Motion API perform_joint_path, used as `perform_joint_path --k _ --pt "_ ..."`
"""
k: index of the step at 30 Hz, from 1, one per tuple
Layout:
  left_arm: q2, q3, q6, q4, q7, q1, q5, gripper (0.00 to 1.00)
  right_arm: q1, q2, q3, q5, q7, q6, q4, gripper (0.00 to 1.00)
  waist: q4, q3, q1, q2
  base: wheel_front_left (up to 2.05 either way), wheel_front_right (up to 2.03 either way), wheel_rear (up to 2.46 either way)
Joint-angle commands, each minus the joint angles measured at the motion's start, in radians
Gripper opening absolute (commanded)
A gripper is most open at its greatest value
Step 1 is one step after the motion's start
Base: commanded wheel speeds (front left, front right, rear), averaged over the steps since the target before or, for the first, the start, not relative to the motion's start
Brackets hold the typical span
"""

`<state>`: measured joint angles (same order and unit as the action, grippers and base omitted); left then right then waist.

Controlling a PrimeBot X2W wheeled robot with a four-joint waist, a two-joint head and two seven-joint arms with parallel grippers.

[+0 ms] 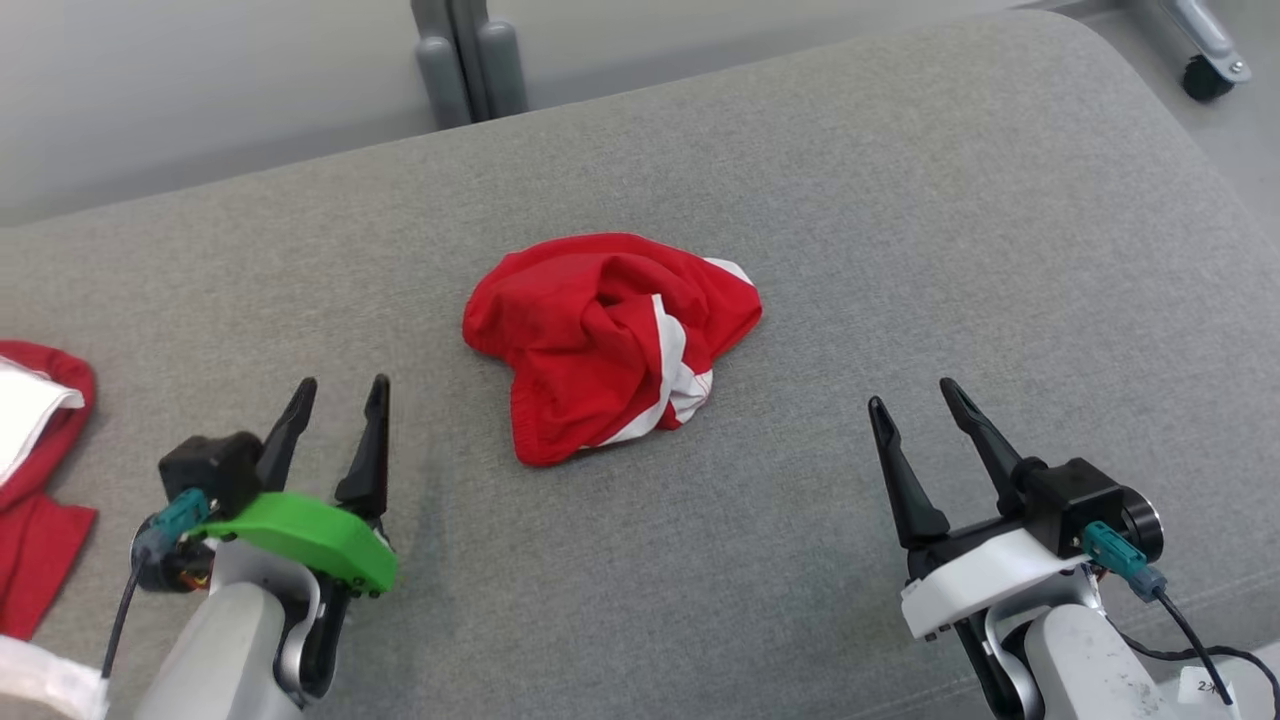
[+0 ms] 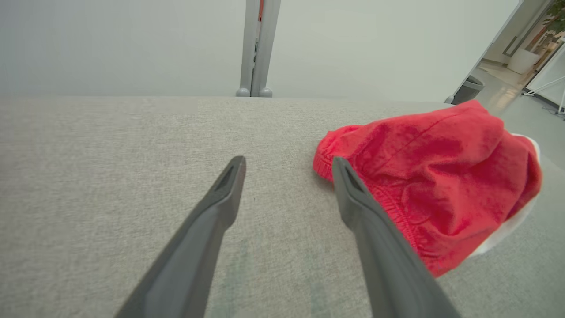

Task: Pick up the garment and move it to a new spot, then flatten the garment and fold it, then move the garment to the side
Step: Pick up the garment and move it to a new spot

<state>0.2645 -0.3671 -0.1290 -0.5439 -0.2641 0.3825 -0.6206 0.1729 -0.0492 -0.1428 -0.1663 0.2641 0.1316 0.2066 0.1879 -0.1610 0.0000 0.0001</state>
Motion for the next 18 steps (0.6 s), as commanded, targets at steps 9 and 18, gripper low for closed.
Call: perform_joint_path --k 9,18 --pt "-0.080 0.193 -0.003 0.080 -0.001 -0.224 0.189 1.00 -0.057 -0.003 0.012 0.013 0.000 -0.002 0.040 1.00 -0.086 0.120 0.0000 -0.0001 0.00 0.00 0.00" --pt "-0.141 0.319 -0.003 0.150 -0.001 -0.343 0.314 1.00 -0.103 -0.003 0.033 0.021 0.000 -0.002 0.063 1.00 -0.127 0.157 0.0000 -0.0001 0.00 0.00 0.00"
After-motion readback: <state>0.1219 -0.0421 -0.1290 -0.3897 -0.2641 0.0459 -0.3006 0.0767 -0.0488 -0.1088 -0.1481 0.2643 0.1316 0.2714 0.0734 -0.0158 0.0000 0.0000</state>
